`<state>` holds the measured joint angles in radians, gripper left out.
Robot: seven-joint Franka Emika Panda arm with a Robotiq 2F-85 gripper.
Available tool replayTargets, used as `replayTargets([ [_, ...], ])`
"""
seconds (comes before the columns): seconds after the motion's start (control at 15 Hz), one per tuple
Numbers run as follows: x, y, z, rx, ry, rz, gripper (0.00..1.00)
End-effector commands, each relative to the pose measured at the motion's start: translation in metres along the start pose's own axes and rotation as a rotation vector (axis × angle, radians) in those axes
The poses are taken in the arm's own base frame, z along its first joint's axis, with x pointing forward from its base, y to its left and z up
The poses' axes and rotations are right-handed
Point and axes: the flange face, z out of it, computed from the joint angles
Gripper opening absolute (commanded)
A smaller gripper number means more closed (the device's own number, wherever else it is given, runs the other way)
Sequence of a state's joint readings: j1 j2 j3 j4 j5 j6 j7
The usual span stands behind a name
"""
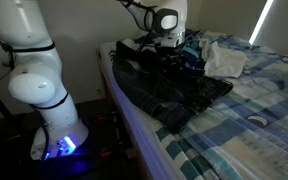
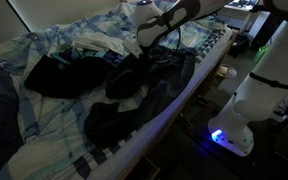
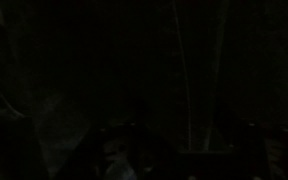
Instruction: Lay the blue jeans out on the bed
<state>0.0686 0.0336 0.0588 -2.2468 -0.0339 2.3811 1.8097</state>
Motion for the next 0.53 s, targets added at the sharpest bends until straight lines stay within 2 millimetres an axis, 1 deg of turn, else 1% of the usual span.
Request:
replayTargets([
  [0.0,0.003,0.003,-0.002,0.030,0.003,-0.003,0.42],
  [0.07,0.000,0.004,-0.004,0.036,0.004,-0.008,0.34],
  [0.2,-0.015,0.005,-0.008,0.048,-0.005,-0.039,0.19],
  [0.33,-0.040,0.006,-0.012,0.057,-0.011,-0.090,0.05],
  [0.47,-0.071,0.010,-0.017,0.063,-0.011,-0.153,0.02],
])
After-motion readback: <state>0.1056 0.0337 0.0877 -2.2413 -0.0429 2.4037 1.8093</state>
